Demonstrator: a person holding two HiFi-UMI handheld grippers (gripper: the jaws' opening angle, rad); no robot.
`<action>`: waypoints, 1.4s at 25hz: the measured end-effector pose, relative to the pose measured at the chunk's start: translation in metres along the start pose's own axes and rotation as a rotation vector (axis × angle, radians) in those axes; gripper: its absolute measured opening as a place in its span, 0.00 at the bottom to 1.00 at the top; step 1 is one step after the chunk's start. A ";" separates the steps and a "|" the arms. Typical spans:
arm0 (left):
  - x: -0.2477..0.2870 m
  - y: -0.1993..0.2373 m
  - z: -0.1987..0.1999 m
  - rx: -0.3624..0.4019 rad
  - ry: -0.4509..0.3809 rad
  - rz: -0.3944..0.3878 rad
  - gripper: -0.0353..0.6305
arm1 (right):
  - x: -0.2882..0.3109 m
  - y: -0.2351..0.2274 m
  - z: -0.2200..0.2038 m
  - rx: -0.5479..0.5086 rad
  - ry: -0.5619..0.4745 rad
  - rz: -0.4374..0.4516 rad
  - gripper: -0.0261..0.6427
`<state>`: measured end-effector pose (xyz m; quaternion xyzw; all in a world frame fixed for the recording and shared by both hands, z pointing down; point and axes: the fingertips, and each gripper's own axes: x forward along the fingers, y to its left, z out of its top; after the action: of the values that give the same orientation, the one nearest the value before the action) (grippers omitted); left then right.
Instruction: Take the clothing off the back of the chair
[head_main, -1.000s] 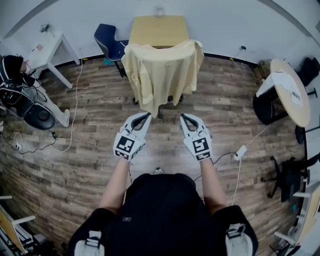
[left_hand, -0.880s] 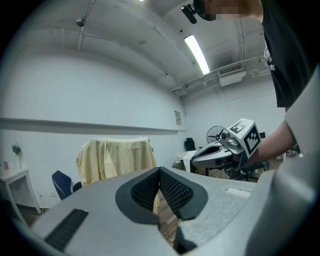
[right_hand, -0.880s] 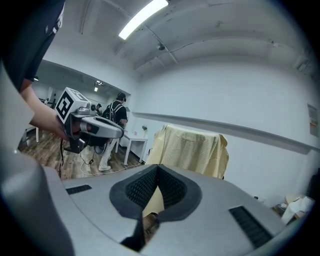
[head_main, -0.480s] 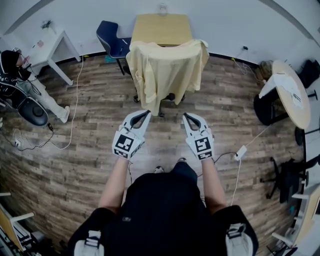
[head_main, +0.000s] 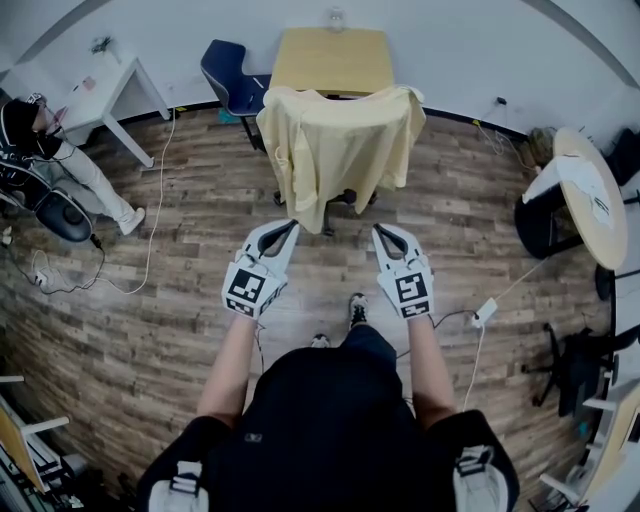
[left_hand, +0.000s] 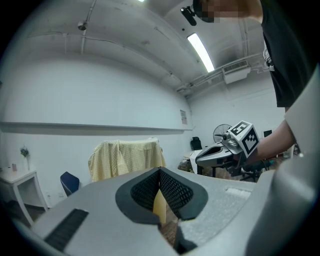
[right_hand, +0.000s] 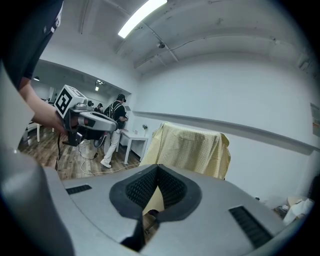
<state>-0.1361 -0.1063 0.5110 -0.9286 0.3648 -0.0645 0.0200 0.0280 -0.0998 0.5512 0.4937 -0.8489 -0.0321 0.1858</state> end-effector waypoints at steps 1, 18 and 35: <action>0.003 0.001 0.001 0.003 -0.001 0.001 0.05 | 0.002 -0.003 0.000 0.000 0.001 0.001 0.03; 0.058 0.021 0.003 -0.013 0.014 0.064 0.05 | 0.035 -0.066 -0.005 -0.009 0.000 0.033 0.03; 0.108 0.058 0.018 -0.017 0.029 0.202 0.05 | 0.078 -0.153 -0.005 -0.007 -0.015 0.065 0.03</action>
<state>-0.0946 -0.2229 0.4998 -0.8861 0.4575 -0.0723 0.0133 0.1214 -0.2439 0.5417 0.4650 -0.8658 -0.0330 0.1820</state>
